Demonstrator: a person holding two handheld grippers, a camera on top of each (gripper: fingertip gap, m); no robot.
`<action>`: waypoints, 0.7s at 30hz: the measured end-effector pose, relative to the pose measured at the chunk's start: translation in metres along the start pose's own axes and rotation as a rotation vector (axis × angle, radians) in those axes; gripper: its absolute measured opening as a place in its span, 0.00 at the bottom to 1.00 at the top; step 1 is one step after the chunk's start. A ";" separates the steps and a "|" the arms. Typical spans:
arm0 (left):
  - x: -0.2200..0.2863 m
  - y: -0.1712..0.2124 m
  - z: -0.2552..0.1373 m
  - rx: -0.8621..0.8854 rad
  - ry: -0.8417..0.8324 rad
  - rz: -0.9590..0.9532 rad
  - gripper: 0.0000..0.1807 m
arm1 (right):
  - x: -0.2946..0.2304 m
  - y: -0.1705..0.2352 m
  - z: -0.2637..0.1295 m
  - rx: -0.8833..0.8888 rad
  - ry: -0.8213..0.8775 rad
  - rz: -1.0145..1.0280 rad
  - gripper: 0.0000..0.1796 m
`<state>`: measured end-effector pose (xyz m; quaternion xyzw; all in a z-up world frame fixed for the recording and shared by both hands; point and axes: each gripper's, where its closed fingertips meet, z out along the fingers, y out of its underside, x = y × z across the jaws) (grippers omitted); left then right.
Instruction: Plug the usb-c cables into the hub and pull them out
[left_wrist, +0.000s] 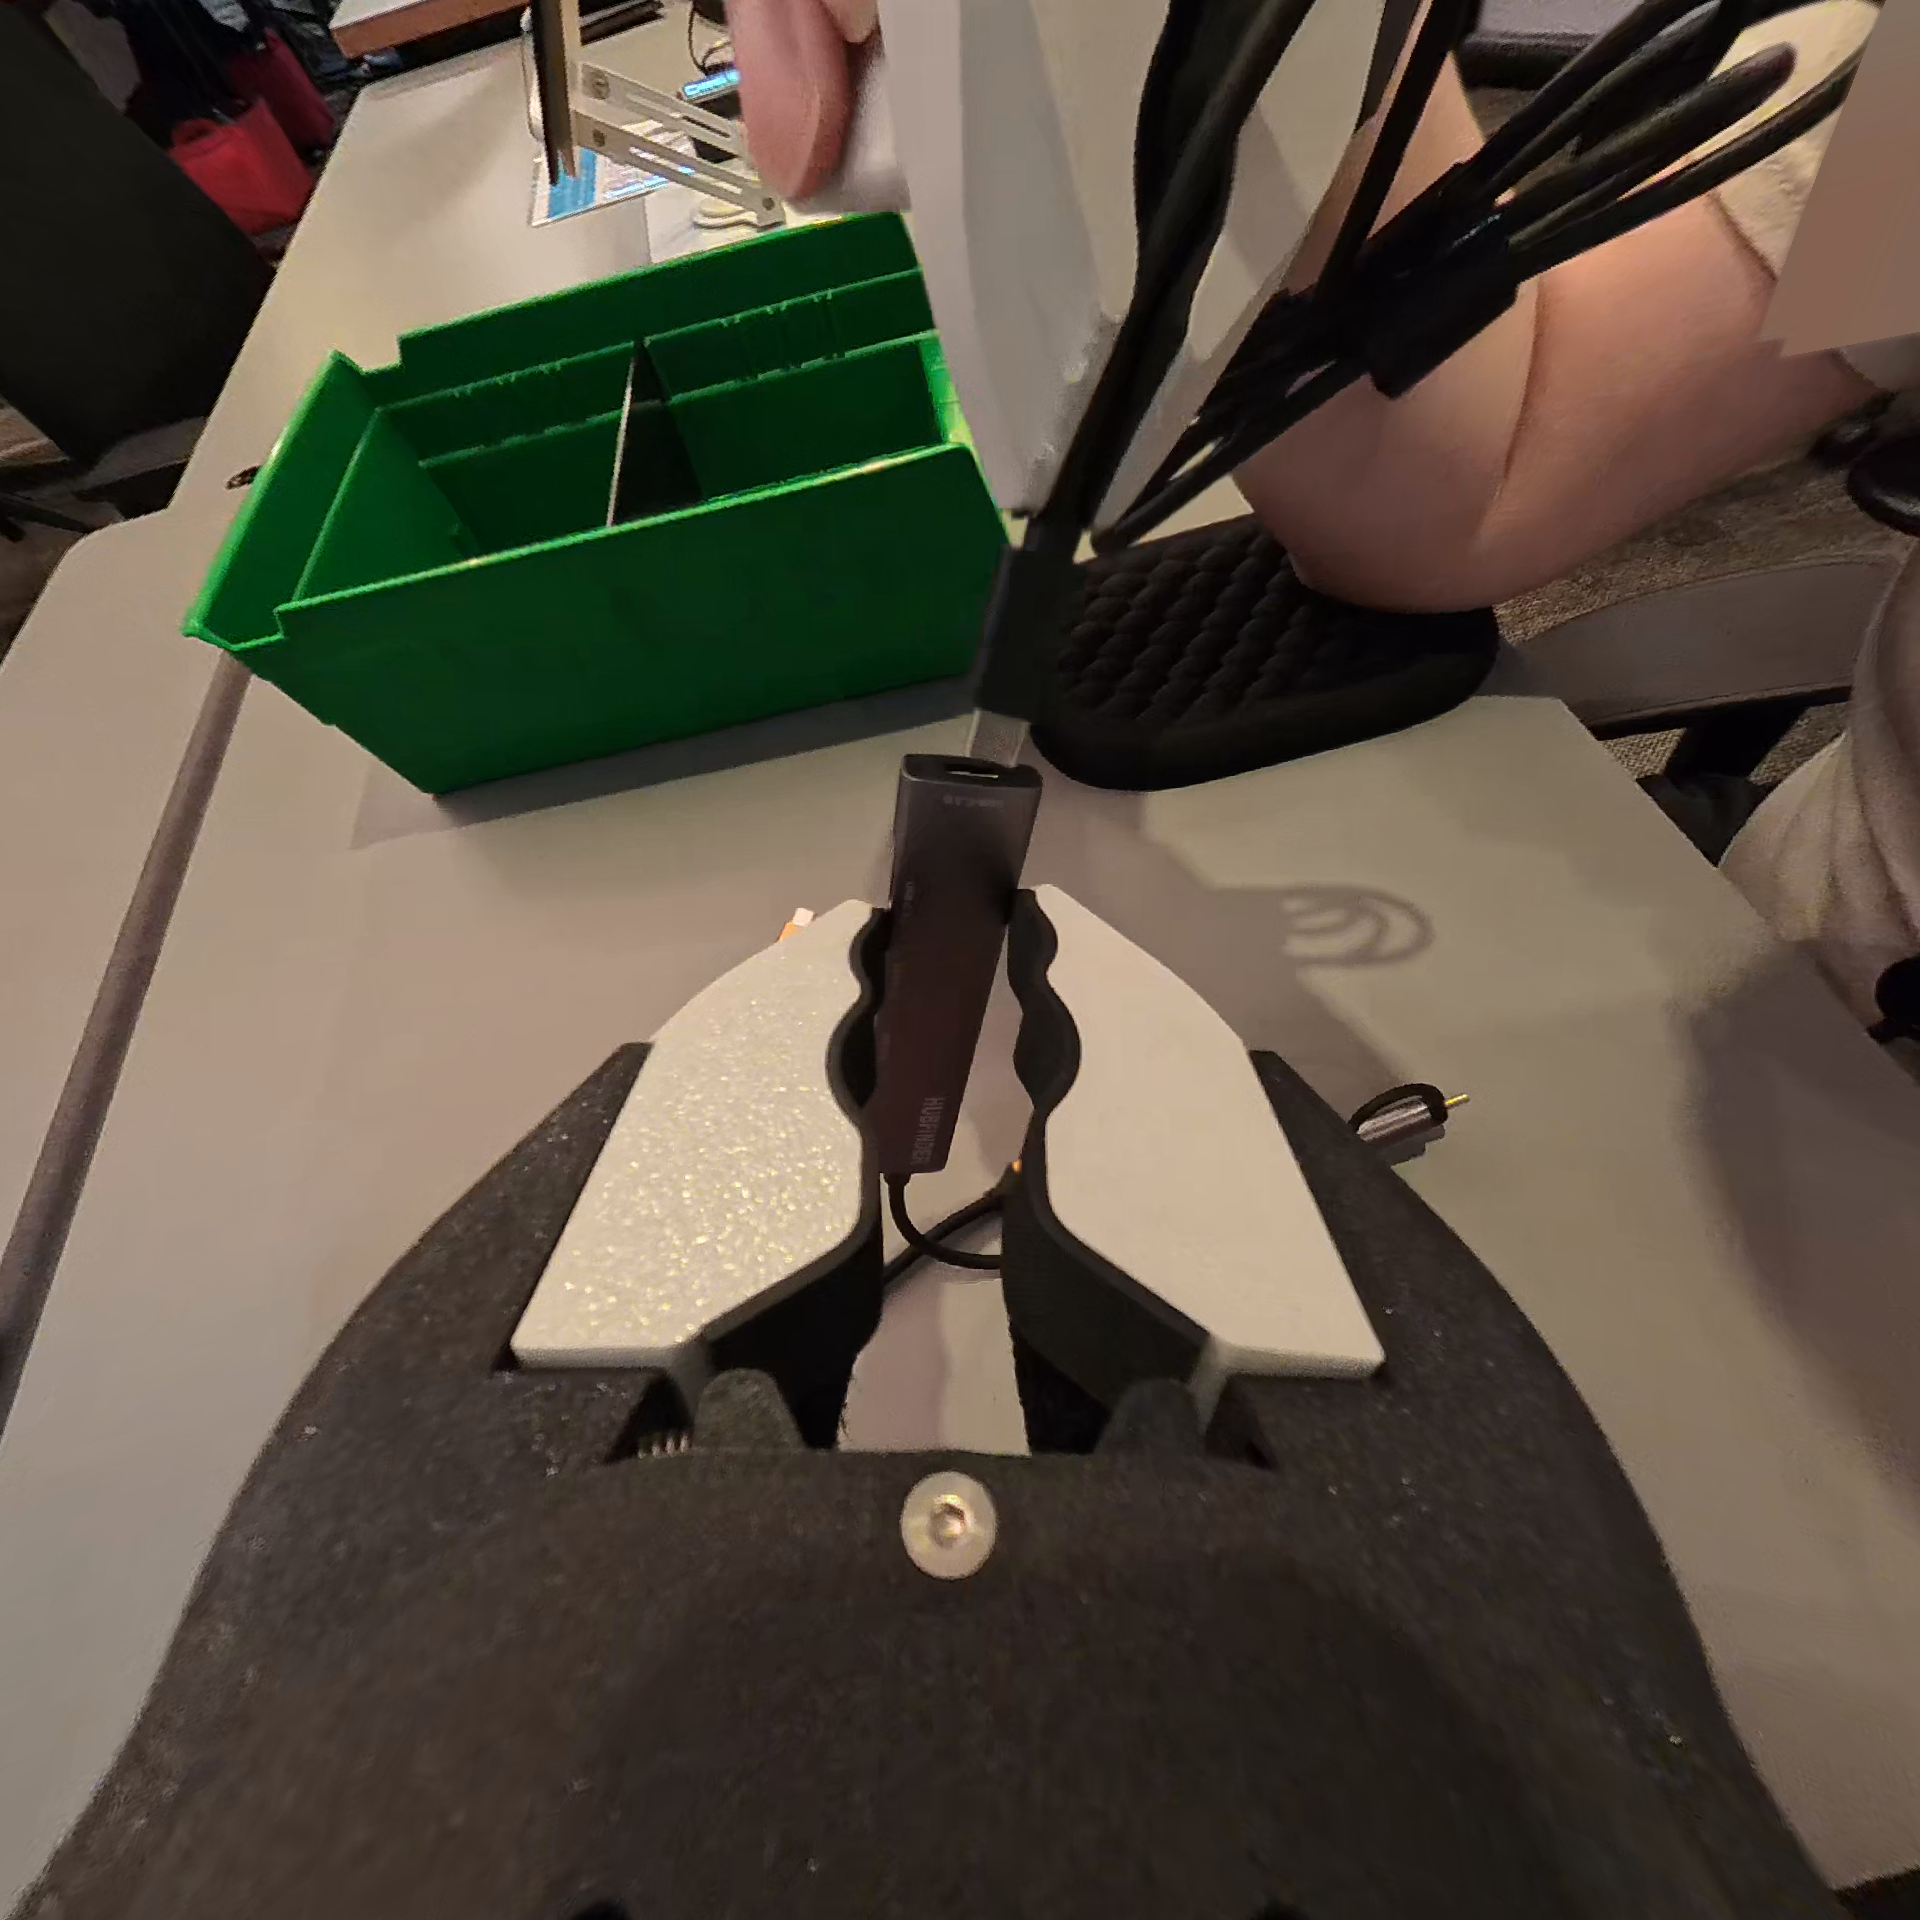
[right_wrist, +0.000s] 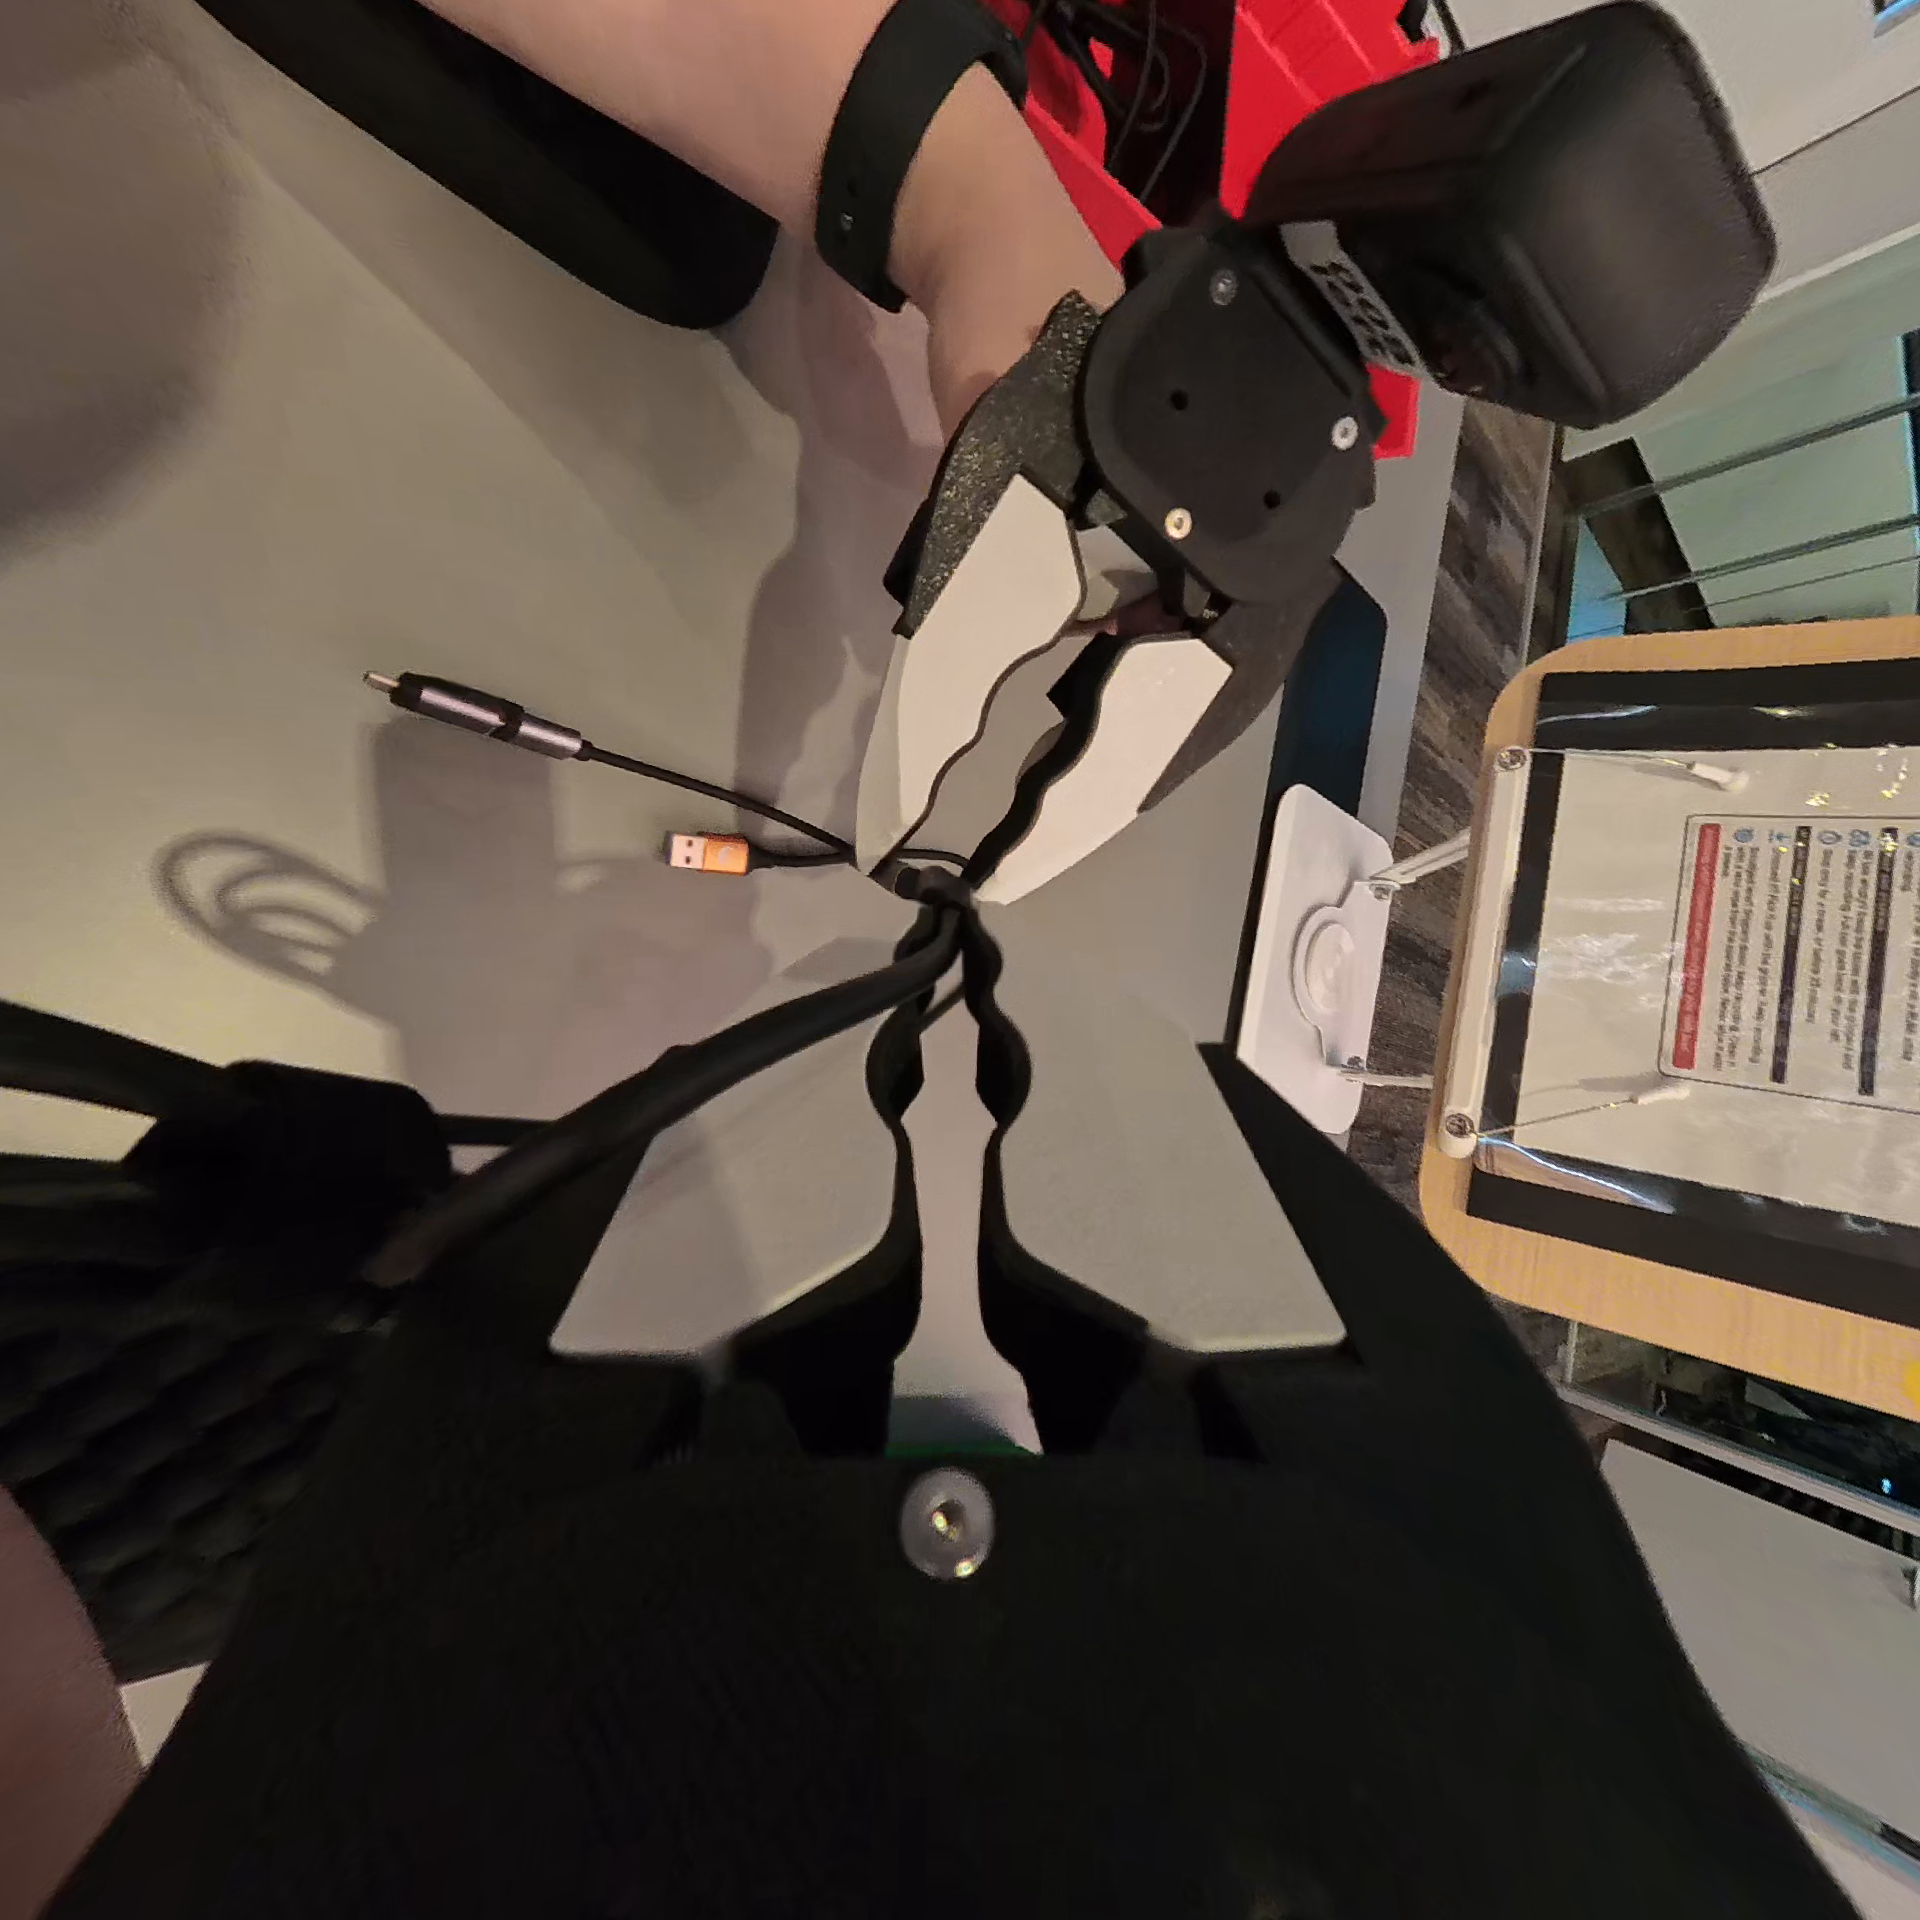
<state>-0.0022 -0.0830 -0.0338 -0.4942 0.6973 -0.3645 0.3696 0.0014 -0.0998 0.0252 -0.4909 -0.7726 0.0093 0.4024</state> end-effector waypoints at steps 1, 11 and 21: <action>0.002 0.000 0.000 -0.001 0.009 0.001 0.12 | -0.001 0.000 0.000 -0.002 -0.002 -0.001 0.03; 0.017 0.000 0.000 -0.018 0.107 -0.010 0.12 | -0.013 -0.002 0.003 -0.008 -0.074 0.011 0.03; 0.027 0.004 0.002 -0.096 0.174 -0.053 0.12 | -0.020 -0.004 0.006 0.026 -0.141 0.033 0.03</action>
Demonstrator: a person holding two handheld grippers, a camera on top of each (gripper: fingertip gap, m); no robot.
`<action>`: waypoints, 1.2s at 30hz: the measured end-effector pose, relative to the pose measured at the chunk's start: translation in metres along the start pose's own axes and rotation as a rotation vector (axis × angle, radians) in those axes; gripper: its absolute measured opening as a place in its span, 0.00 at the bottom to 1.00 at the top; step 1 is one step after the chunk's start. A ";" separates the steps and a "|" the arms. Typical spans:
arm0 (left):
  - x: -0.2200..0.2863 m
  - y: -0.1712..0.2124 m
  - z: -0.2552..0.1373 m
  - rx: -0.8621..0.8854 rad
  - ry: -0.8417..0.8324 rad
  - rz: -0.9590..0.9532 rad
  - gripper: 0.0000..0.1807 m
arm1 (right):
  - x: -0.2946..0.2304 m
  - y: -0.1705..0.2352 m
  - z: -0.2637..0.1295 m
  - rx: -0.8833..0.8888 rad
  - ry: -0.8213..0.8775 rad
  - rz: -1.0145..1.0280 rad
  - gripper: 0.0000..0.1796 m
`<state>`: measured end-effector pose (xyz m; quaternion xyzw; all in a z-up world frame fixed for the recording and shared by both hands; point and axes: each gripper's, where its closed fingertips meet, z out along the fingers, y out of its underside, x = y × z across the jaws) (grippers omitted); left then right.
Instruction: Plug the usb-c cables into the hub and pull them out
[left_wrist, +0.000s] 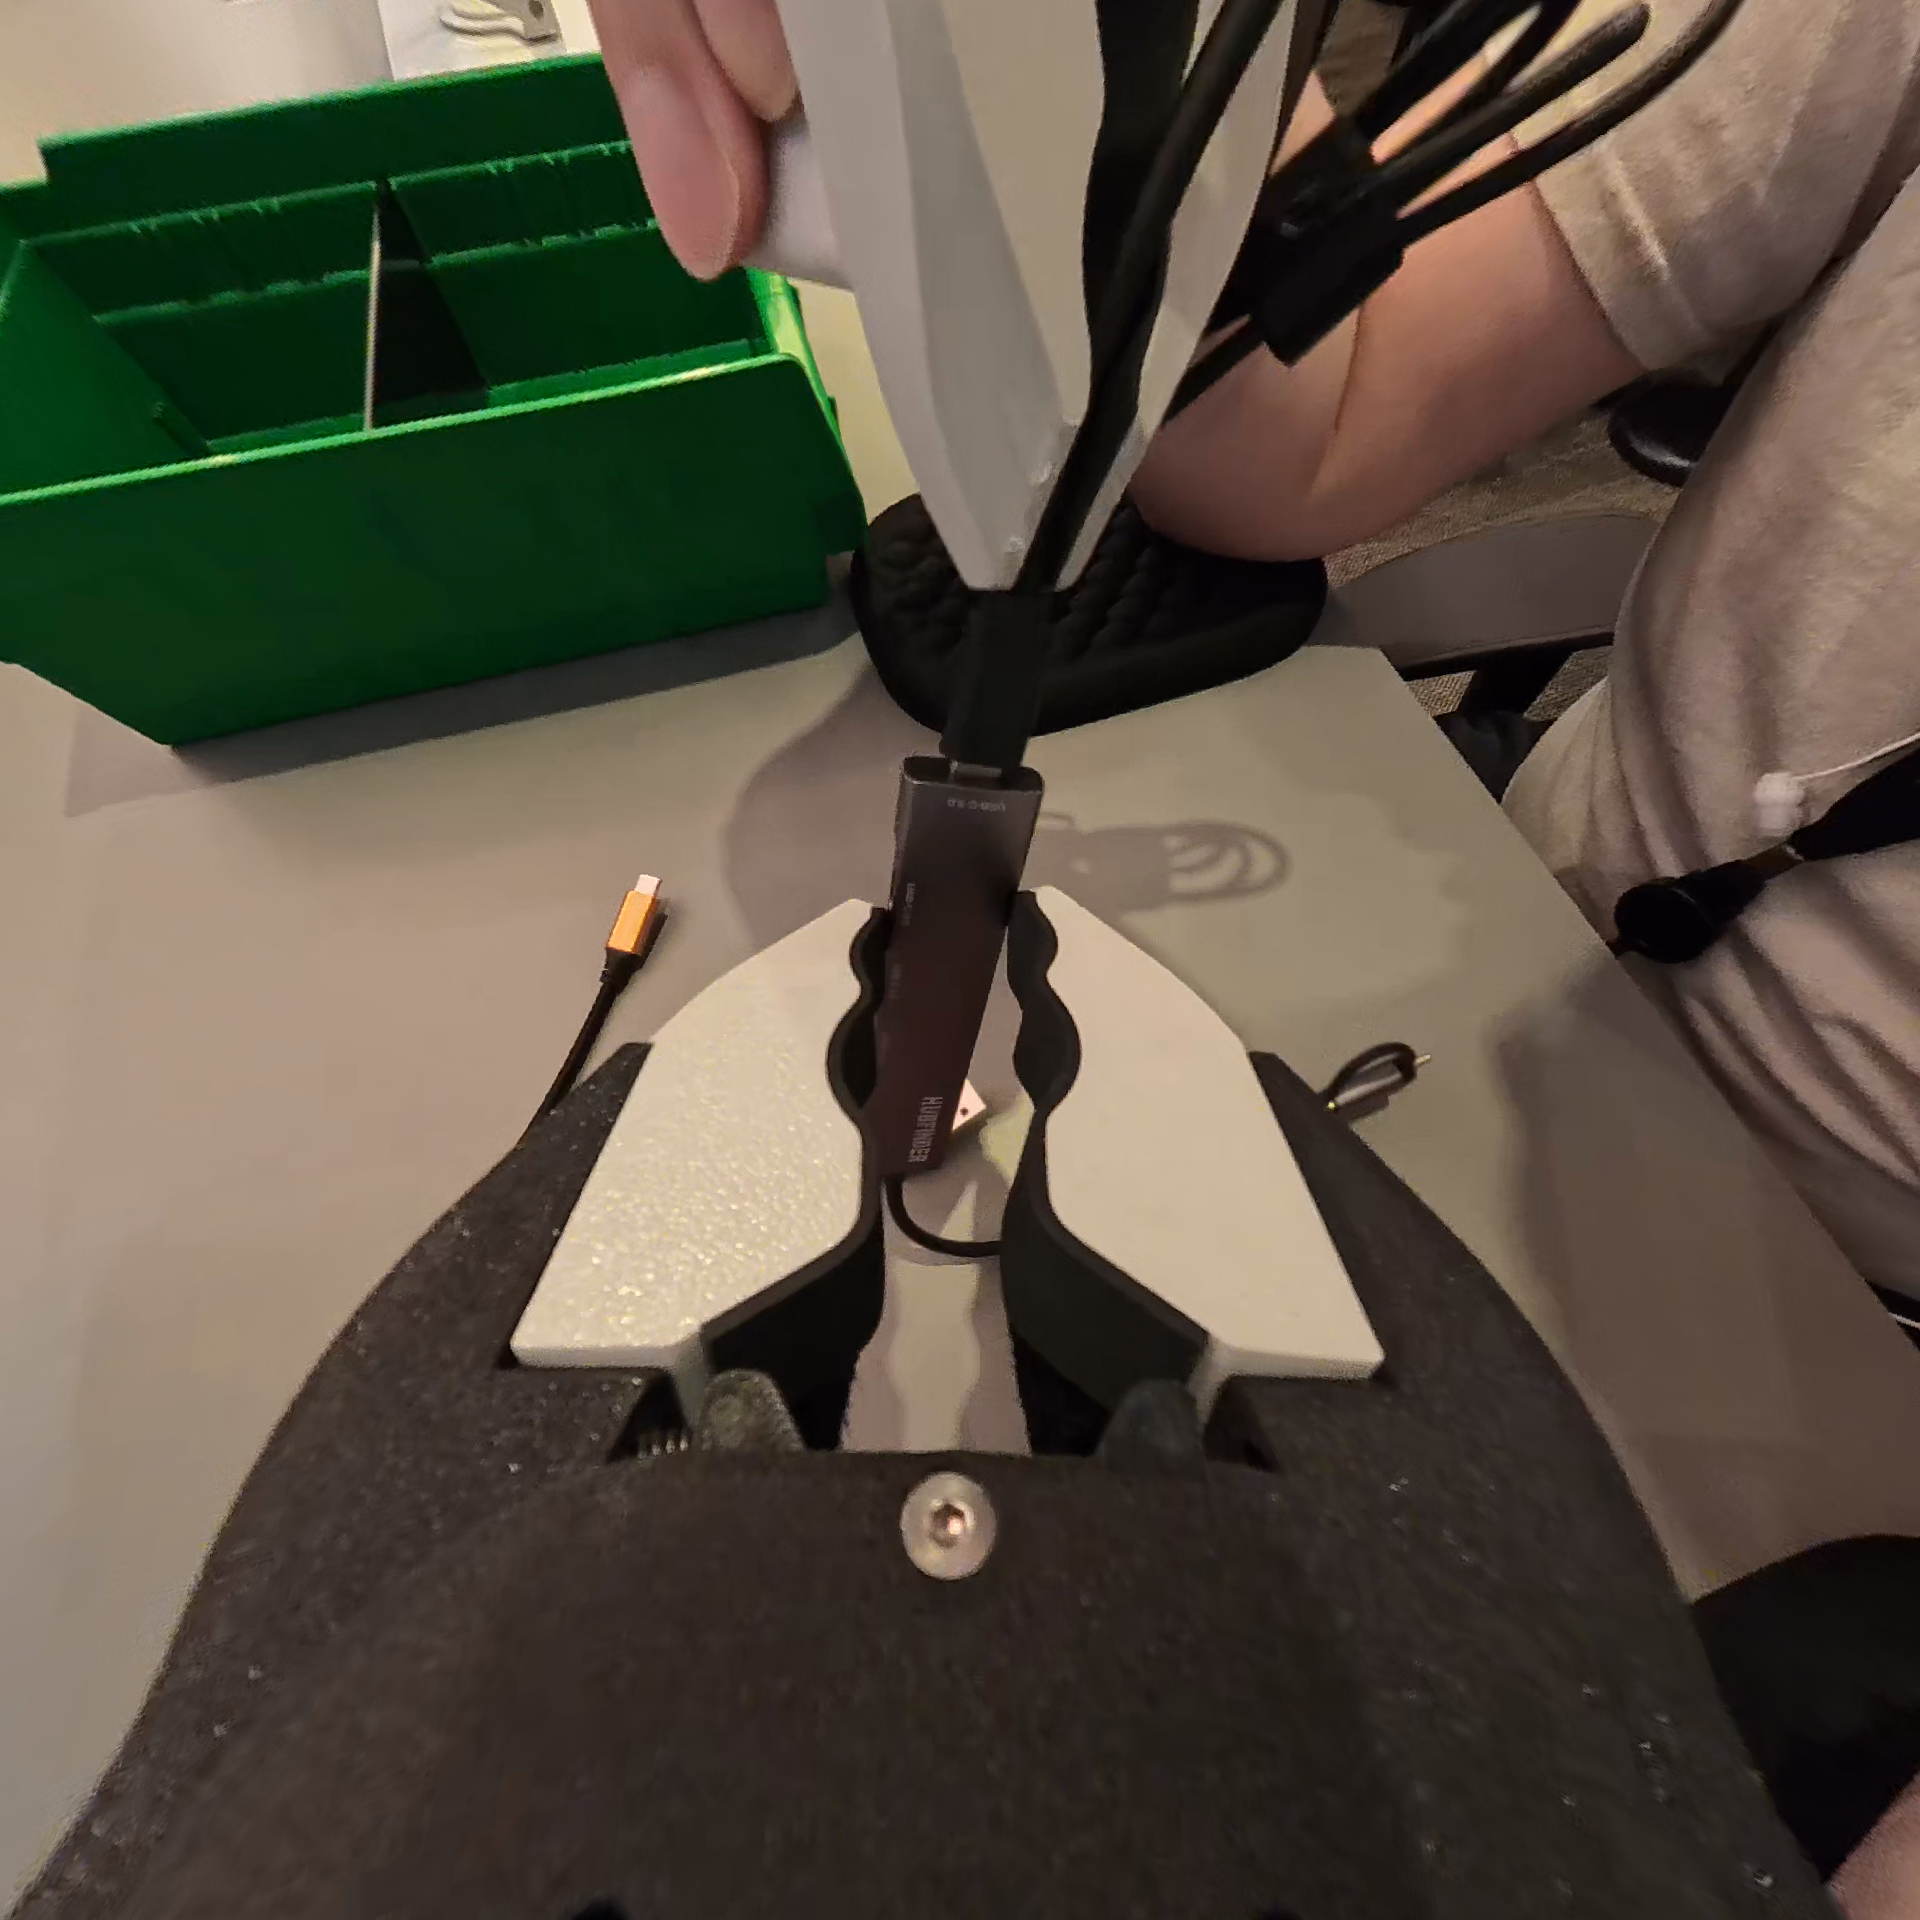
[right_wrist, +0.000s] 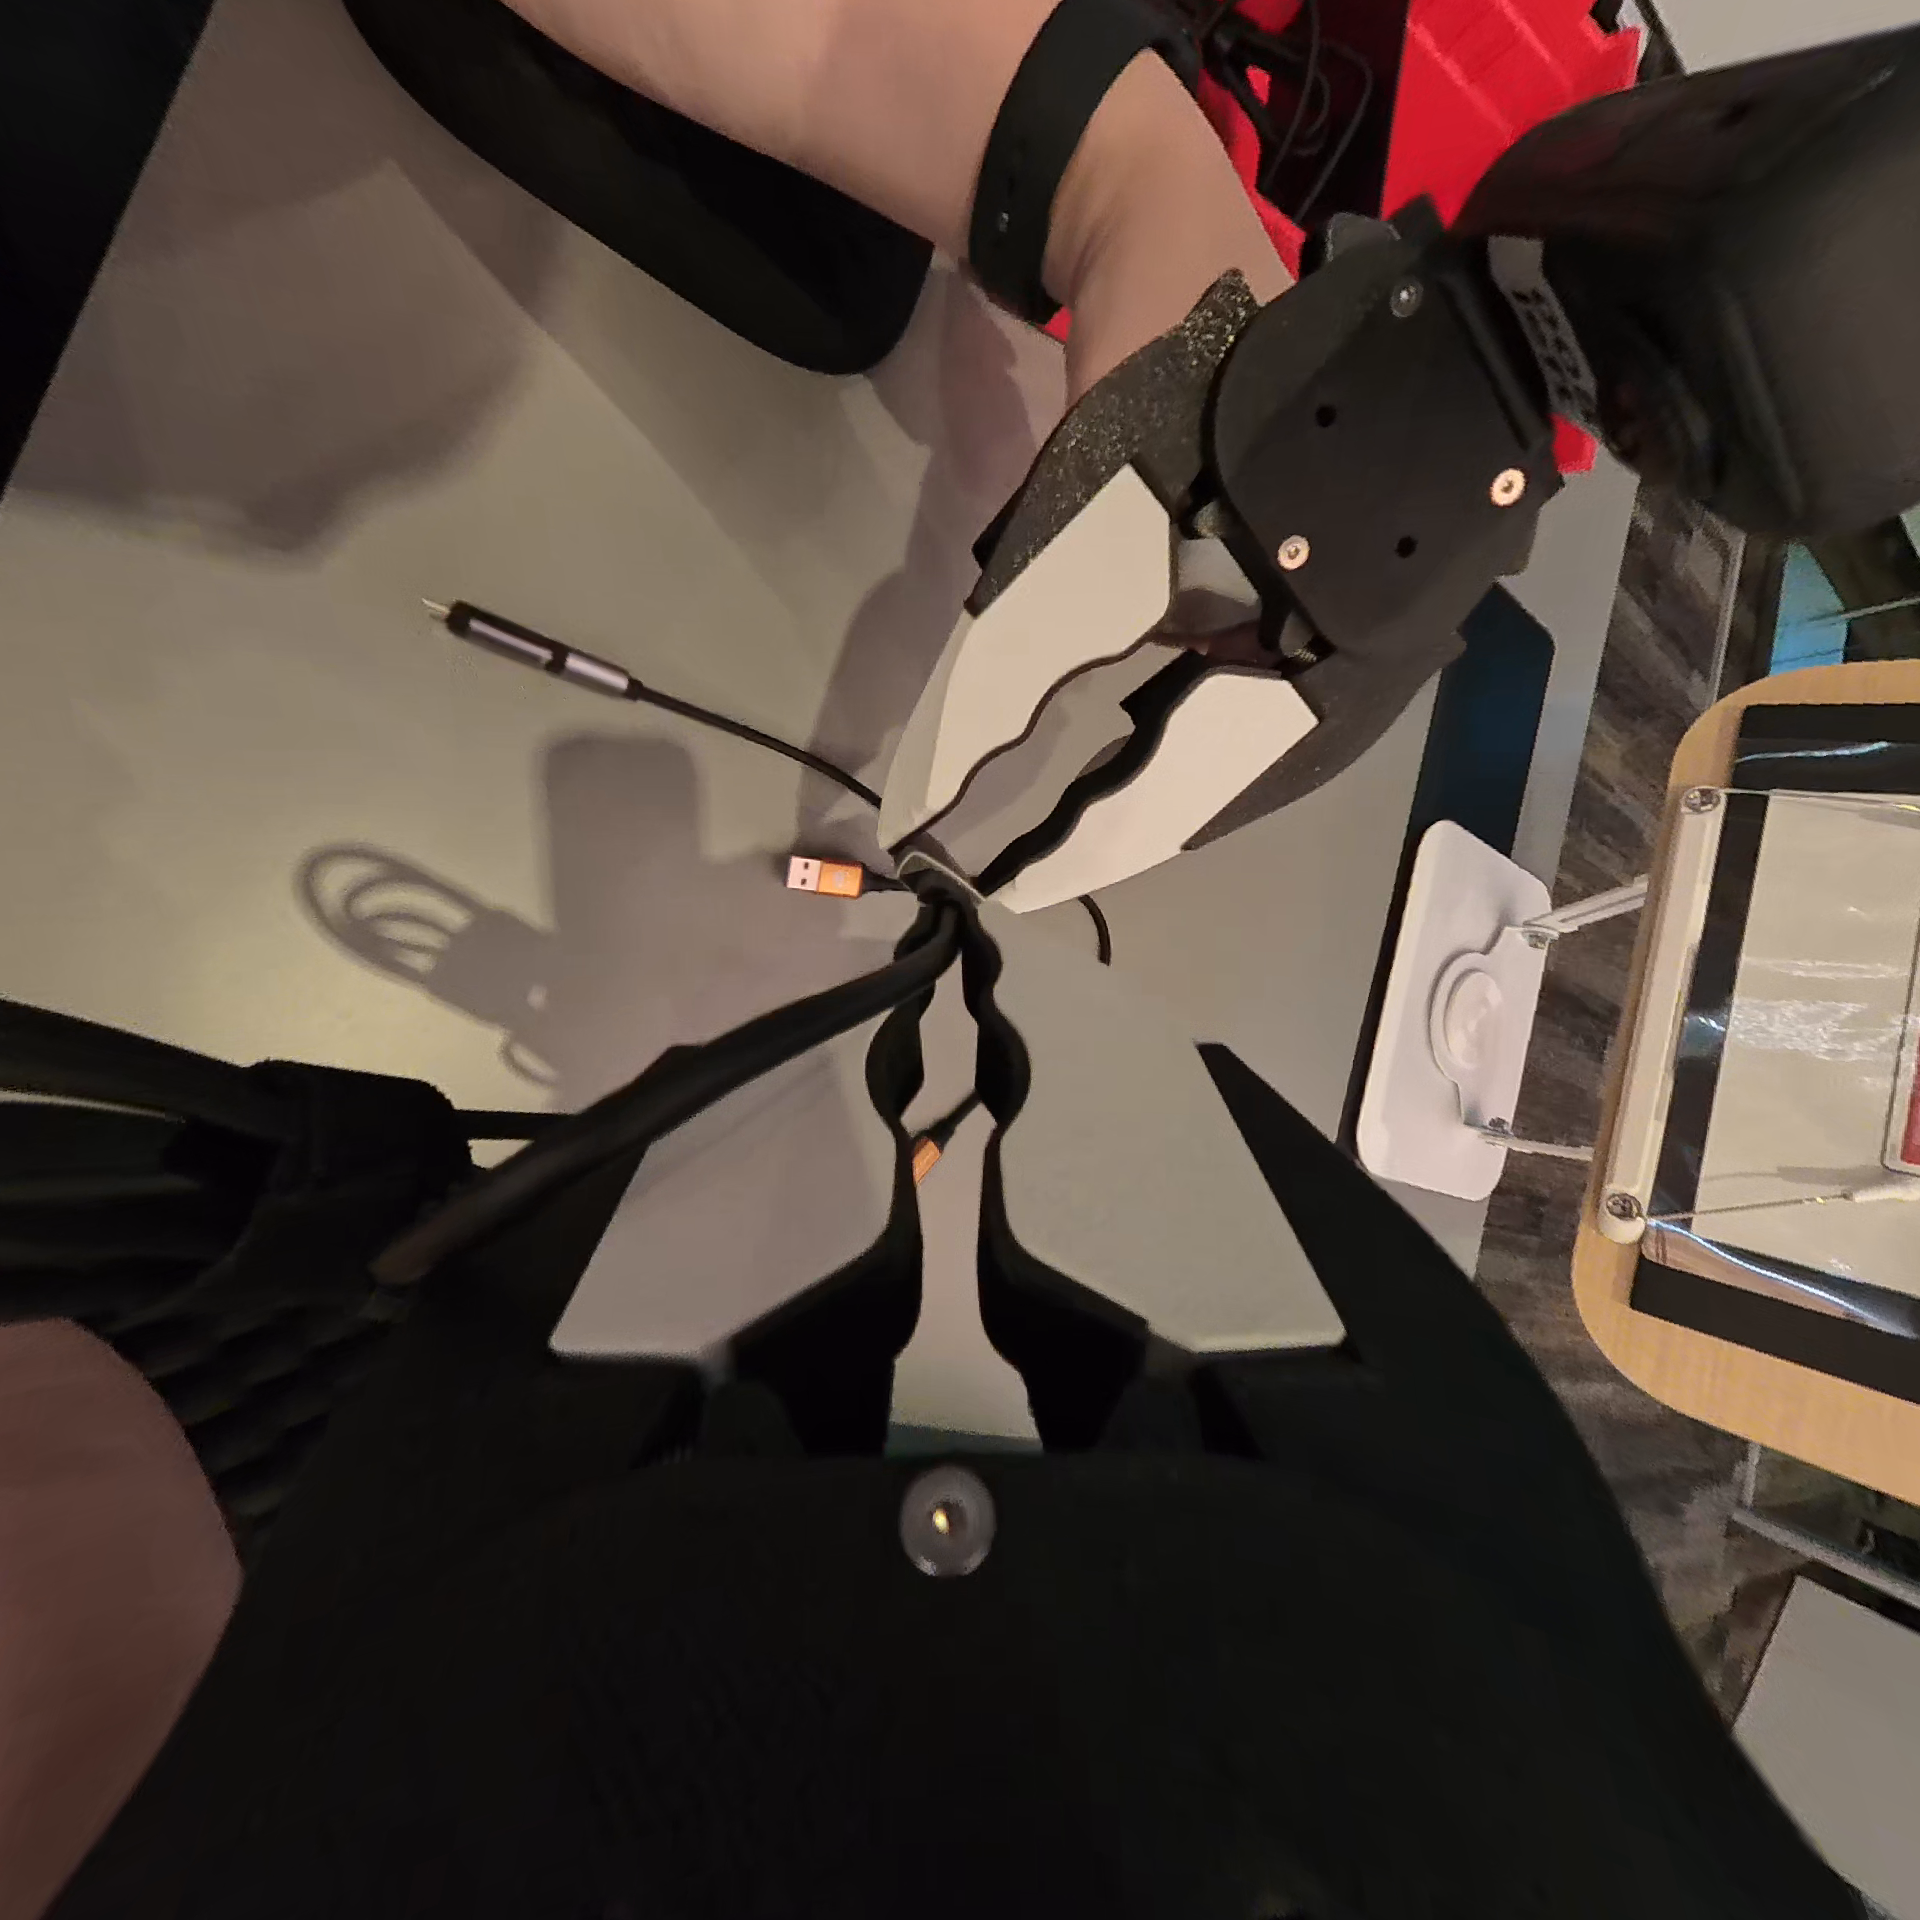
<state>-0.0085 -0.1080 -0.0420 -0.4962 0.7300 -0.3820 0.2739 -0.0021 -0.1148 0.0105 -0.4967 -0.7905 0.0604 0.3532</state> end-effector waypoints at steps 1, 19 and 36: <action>-0.001 0.000 0.000 0.010 0.002 -0.011 0.12 | 0.001 0.001 0.000 -0.005 0.007 -0.001 0.03; -0.008 0.011 -0.001 0.007 0.012 -0.078 0.12 | 0.007 0.009 0.012 0.060 -0.069 0.097 0.03; -0.012 0.012 -0.003 0.060 0.026 -0.111 0.12 | 0.013 0.013 0.015 0.152 -0.101 0.156 0.04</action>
